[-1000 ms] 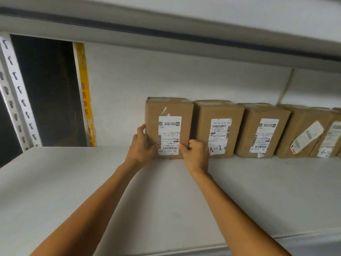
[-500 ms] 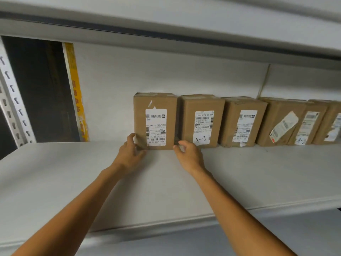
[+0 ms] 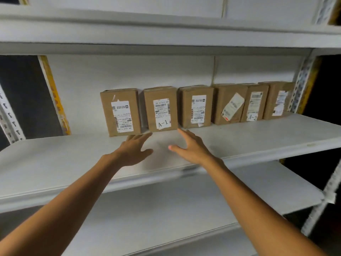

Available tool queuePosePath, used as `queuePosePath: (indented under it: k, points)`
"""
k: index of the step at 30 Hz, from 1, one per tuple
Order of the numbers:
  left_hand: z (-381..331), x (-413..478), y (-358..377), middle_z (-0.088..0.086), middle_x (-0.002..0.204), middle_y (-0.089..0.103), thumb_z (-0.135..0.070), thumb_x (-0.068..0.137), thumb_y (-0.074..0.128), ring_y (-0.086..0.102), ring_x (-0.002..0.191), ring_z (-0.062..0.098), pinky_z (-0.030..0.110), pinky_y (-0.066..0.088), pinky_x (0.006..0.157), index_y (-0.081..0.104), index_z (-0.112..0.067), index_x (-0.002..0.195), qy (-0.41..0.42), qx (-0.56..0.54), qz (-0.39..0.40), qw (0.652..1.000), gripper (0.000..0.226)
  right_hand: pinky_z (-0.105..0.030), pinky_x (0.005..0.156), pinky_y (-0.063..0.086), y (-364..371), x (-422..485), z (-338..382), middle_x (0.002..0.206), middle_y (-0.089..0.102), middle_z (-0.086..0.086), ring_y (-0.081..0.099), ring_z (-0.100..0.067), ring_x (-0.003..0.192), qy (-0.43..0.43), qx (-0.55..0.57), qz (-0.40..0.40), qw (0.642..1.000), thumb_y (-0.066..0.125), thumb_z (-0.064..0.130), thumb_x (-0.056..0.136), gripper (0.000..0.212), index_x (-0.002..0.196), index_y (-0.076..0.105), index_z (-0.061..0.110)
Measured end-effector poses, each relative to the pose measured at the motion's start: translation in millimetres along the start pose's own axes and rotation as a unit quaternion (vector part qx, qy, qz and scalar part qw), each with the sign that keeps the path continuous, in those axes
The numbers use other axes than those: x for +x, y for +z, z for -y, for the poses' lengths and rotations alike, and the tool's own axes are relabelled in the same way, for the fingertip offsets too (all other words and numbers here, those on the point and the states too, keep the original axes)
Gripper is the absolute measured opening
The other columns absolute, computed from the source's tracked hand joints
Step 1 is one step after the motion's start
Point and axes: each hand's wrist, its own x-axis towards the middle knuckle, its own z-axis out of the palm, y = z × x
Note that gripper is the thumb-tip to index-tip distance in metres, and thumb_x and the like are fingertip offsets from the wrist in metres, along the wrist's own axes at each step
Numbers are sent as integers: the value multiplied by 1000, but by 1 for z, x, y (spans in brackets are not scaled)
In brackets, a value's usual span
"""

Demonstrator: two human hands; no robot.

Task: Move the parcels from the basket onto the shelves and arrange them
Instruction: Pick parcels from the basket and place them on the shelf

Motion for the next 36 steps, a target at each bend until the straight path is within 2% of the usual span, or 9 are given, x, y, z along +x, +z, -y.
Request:
queuePosePath:
  k: [8, 13, 16, 18, 22, 26, 31, 33, 36]
  points:
    - [-154, 29, 30, 0, 157, 25, -46, 96, 48, 17, 144, 26, 44, 19, 116, 18, -31, 152, 137, -22, 40, 990, 65, -48, 117, 26, -96, -91, -95, 162, 18, -1, 19, -26, 147, 88, -10, -48, 995, 58, 65, 84, 86, 154, 19, 33]
    - [-260, 51, 70, -2, 157, 23, -45, 96, 46, 17, 144, 24, 45, 19, 117, 16, -35, 151, 229, -32, 81, 969, 64, -49, 118, 24, -151, -156, -163, 163, 15, 1, 14, -26, 149, 162, 15, -114, 980, 59, 62, 85, 85, 154, 17, 34]
    - [-326, 64, 101, -4, 158, 20, -45, 96, 48, 15, 144, 23, 39, 17, 117, 13, -34, 151, 277, -64, 130, 950, 67, -49, 118, 21, -180, -199, -206, 162, 14, 1, 14, -30, 149, 230, 17, -150, 961, 57, 65, 84, 85, 153, 15, 39]
    - [-373, 68, 123, -3, 159, 18, -45, 95, 50, 14, 144, 22, 38, 17, 118, 12, -34, 152, 318, -83, 156, 932, 69, -46, 119, 22, -194, -231, -234, 163, 14, 1, 15, -27, 149, 277, 22, -180, 944, 58, 67, 83, 85, 152, 15, 42]
    - [-457, 66, 168, -2, 159, 17, -44, 95, 50, 11, 147, 23, 44, 16, 119, 15, -36, 151, 411, -89, 203, 884, 67, -39, 114, 27, -209, -297, -279, 161, 20, 1, 23, -24, 147, 366, 12, -236, 900, 57, 70, 81, 87, 153, 19, 38]
    - [-522, 54, 217, -1, 158, 22, -39, 95, 53, 18, 144, 24, 44, 23, 116, 16, -34, 151, 473, -115, 258, 835, 68, -40, 113, 30, -209, -363, -310, 160, 25, 1, 27, -24, 145, 448, 3, -269, 852, 55, 70, 82, 88, 153, 20, 33]
    - [-577, 20, 286, 1, 158, 22, -37, 95, 53, 20, 144, 24, 43, 24, 115, 18, -30, 152, 551, -100, 324, 762, 68, -39, 105, 38, -184, -436, -327, 158, 28, -1, 35, -27, 140, 532, 5, -304, 790, 62, 66, 81, 87, 152, 22, 35]
    - [-591, 0, 312, 2, 157, 23, -36, 94, 54, 20, 144, 24, 43, 24, 116, 18, -30, 152, 570, -92, 349, 738, 68, -44, 107, 39, -173, -461, -330, 155, 33, -5, 39, -28, 137, 558, 11, -318, 767, 63, 64, 81, 86, 152, 27, 31]
    - [-609, -32, 346, 5, 152, 33, -29, 93, 58, 31, 139, 26, 41, 31, 110, 23, -28, 150, 582, -109, 380, 711, 67, -48, 109, 37, -157, -494, -332, 150, 41, -5, 40, -26, 135, 583, 11, -332, 742, 64, 58, 84, 79, 150, 33, 25]
